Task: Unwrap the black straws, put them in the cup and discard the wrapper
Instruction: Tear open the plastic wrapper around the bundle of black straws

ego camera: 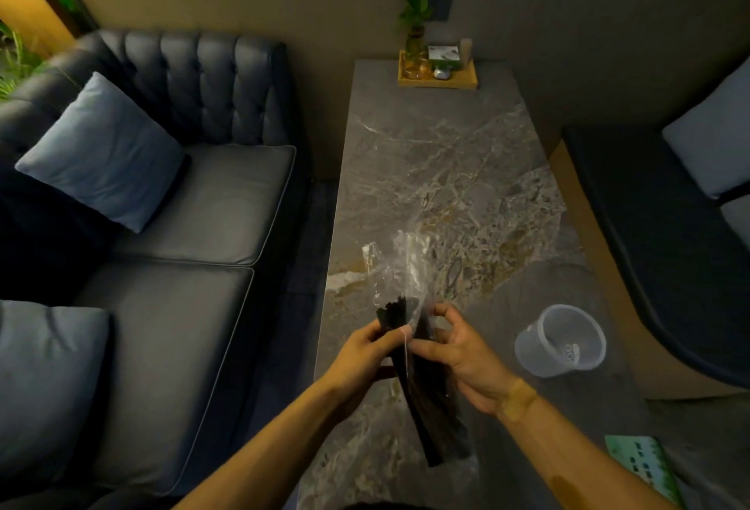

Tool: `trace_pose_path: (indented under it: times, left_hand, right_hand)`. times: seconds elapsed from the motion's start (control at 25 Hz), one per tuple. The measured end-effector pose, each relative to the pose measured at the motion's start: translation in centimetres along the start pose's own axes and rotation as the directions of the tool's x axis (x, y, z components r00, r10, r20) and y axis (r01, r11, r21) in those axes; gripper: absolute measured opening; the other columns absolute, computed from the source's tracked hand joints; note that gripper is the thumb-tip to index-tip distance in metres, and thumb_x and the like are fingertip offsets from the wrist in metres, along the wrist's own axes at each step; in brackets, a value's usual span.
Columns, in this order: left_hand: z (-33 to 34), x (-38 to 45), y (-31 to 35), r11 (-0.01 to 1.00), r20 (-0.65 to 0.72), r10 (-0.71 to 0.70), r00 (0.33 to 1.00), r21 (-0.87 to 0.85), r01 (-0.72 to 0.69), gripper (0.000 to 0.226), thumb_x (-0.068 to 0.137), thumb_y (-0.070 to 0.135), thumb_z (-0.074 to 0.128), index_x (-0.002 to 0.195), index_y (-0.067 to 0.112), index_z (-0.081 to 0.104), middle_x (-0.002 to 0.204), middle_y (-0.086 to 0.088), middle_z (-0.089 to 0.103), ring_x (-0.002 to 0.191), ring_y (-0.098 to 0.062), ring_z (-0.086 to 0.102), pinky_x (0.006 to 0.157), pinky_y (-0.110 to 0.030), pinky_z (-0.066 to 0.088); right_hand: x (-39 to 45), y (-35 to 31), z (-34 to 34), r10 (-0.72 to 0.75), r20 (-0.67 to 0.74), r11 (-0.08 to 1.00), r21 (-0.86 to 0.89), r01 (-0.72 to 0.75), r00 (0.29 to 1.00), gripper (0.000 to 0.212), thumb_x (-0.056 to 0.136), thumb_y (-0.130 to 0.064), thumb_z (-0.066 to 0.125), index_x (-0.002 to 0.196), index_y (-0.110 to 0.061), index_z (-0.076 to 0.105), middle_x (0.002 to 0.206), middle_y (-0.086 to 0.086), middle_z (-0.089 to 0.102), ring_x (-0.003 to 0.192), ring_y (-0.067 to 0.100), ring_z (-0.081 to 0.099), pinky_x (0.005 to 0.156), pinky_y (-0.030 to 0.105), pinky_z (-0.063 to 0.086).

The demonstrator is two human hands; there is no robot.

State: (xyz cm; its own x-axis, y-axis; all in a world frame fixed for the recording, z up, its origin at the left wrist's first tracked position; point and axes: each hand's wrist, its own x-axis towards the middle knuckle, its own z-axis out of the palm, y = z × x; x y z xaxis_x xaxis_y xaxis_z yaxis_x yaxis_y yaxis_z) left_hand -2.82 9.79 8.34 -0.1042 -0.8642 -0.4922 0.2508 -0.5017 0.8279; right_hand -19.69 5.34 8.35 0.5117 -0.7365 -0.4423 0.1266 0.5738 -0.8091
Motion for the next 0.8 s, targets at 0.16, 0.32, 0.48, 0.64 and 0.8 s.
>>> trace_pose_path:
  times: [0.16,0.32,0.48,0.64,0.8]
  left_hand:
    - [0.6,0.2,-1.0,0.997,-0.089,-0.004,0.996,-0.08,-0.003,0.025,0.097,0.03,0.055,0.12,0.021,0.063,0.107,-0.008,0.076,0.096,-0.023,0.073,0.072,-0.031,0.059]
    - [1.4,0.4,-1.1,0.993,-0.206,0.118,0.971,0.039,-0.112,0.026,0.096,0.033,0.058,0.121,0.025,0.062,0.109,-0.003,0.075,0.097,-0.018,0.073,0.078,-0.032,0.06]
    - [1.9,0.0,-1.3,0.974,-0.246,0.214,0.945,0.132,-0.186,0.026,0.096,0.031,0.058,0.121,0.024,0.059,0.111,0.002,0.072,0.098,-0.009,0.071,0.082,-0.027,0.059]
    - [1.5,0.0,-1.3,0.963,-0.244,0.238,0.94,0.186,-0.196,0.021,0.097,0.025,0.057,0.117,0.029,0.059,0.108,0.004,0.072,0.095,-0.005,0.07,0.079,-0.023,0.058]
    - [-0.5,-0.2,-0.8,0.979,-0.165,0.174,0.971,0.134,-0.153,0.021,0.097,0.025,0.056,0.116,0.033,0.061,0.111,0.003,0.073,0.099,-0.006,0.07,0.076,-0.02,0.057]
  right_hand:
    - [-0.1,0.8,1.2,-0.168,-0.23,0.866,-0.499,0.032,0.959,0.05,0.082,-0.02,0.073,0.128,-0.018,0.054,0.124,0.011,0.059,0.11,0.026,0.063,0.096,0.047,0.053]
    - [-0.6,0.4,3.1,-0.267,-0.239,0.75,-0.66,0.046,0.934,0.069,0.075,-0.07,0.056,0.133,-0.032,0.049,0.122,-0.01,0.054,0.104,0.006,0.061,0.087,0.031,0.056]
    - [-0.2,-0.2,3.3,-0.361,-0.286,0.673,-0.739,0.035,0.888,0.04,0.08,-0.065,0.057,0.108,-0.039,0.067,0.09,-0.019,0.071,0.082,-0.001,0.067,0.073,0.026,0.058]
    - [0.5,-0.4,2.4,-0.424,-0.337,0.683,-0.729,0.053,0.841,0.033,0.092,-0.041,0.056,0.071,-0.019,0.07,0.057,-0.011,0.057,0.055,0.005,0.053,0.054,0.025,0.046]
    - [0.1,-2.9,0.2,-0.197,-0.349,0.927,-0.371,0.058,0.916,0.026,0.098,-0.026,0.05,0.09,-0.015,0.073,0.085,-0.001,0.078,0.073,0.012,0.074,0.057,0.024,0.055]
